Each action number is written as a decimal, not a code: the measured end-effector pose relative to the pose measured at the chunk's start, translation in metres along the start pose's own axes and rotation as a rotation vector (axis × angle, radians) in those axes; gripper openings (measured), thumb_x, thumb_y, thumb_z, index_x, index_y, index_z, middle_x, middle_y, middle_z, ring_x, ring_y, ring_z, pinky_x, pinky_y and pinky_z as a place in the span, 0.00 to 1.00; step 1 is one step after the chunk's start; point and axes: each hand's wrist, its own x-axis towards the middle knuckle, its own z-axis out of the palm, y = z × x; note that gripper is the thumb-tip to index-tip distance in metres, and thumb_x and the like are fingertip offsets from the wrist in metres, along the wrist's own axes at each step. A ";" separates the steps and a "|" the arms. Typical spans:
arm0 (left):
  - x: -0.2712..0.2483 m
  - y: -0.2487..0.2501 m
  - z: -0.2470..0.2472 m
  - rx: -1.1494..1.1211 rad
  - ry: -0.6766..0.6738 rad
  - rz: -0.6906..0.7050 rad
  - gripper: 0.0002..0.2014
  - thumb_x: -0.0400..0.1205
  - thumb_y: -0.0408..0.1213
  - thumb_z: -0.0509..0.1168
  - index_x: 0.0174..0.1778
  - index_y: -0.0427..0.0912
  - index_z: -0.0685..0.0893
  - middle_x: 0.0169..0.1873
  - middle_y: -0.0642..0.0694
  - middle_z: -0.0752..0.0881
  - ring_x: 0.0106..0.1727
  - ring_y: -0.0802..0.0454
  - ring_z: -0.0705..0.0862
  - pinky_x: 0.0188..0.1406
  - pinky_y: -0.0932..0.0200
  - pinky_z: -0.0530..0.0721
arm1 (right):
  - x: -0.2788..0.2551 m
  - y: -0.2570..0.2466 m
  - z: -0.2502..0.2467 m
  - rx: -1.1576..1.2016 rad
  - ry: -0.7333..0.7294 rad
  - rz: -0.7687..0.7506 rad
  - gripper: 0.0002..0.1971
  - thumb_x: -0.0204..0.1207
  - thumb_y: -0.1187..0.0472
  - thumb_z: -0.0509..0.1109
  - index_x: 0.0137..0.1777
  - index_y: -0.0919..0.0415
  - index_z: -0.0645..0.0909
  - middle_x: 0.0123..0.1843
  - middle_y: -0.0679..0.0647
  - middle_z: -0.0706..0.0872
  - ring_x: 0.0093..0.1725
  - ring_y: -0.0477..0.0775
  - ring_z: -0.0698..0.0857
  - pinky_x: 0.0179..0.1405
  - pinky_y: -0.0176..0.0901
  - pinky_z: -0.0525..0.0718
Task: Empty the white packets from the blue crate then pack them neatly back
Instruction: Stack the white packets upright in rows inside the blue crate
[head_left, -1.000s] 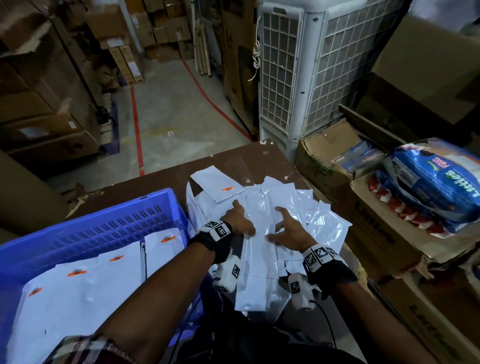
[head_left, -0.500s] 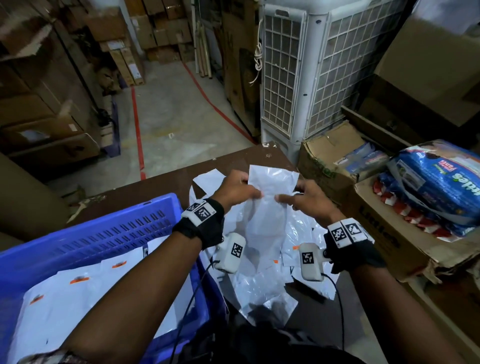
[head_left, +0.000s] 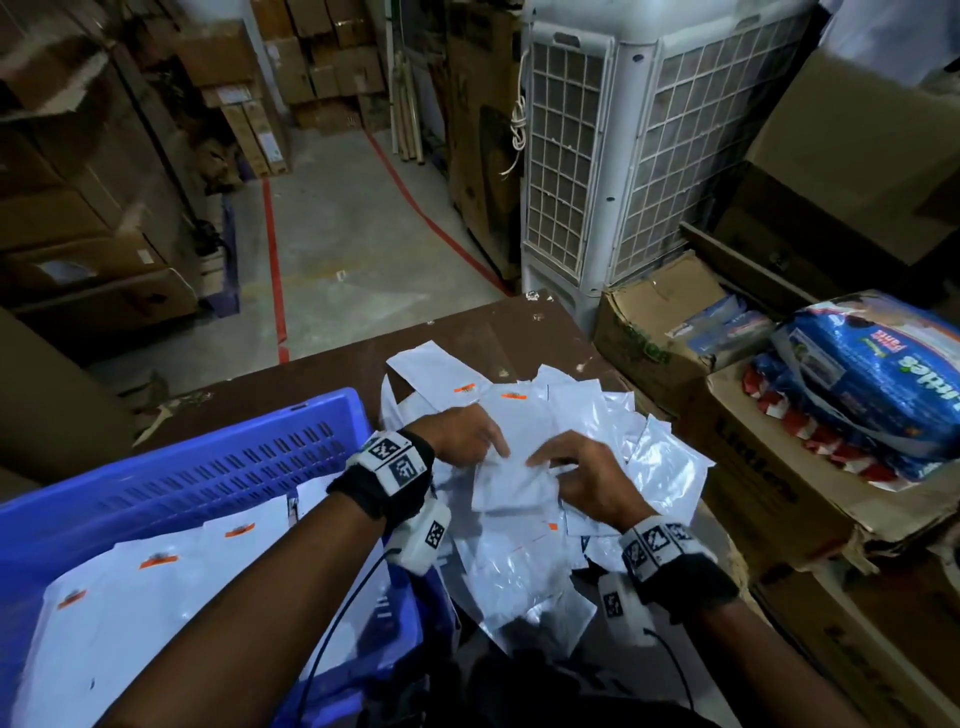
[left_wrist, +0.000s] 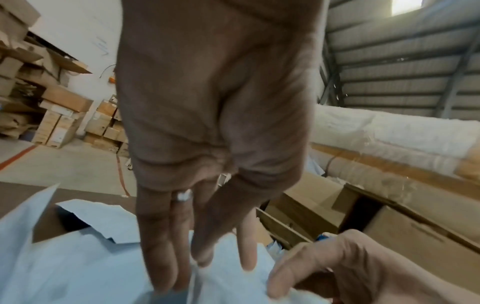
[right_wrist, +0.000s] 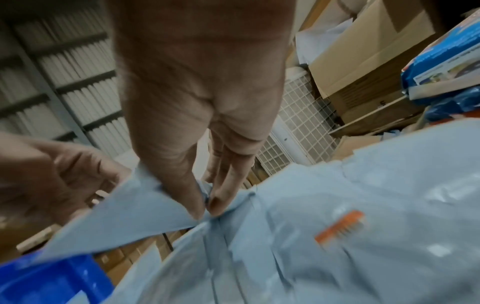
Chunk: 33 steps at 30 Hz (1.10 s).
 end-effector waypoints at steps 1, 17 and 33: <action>0.002 -0.001 0.004 0.036 -0.055 -0.027 0.24 0.78 0.21 0.56 0.61 0.45 0.89 0.68 0.45 0.83 0.68 0.46 0.80 0.70 0.54 0.78 | -0.006 0.006 0.005 0.002 -0.025 0.010 0.26 0.54 0.76 0.61 0.48 0.57 0.91 0.51 0.51 0.88 0.53 0.48 0.88 0.54 0.41 0.86; 0.055 0.027 0.043 0.127 0.093 -0.344 0.46 0.77 0.50 0.72 0.85 0.46 0.52 0.82 0.34 0.53 0.80 0.29 0.63 0.75 0.39 0.71 | -0.007 0.045 -0.039 -0.172 0.193 0.560 0.15 0.72 0.62 0.76 0.59 0.55 0.85 0.54 0.57 0.87 0.48 0.55 0.88 0.47 0.42 0.85; 0.070 0.015 0.098 -0.037 0.411 -0.525 0.59 0.69 0.50 0.79 0.84 0.48 0.41 0.78 0.36 0.54 0.78 0.33 0.61 0.66 0.38 0.77 | -0.002 0.052 -0.040 0.071 0.113 0.744 0.18 0.74 0.60 0.75 0.63 0.51 0.79 0.59 0.52 0.86 0.49 0.56 0.88 0.40 0.47 0.90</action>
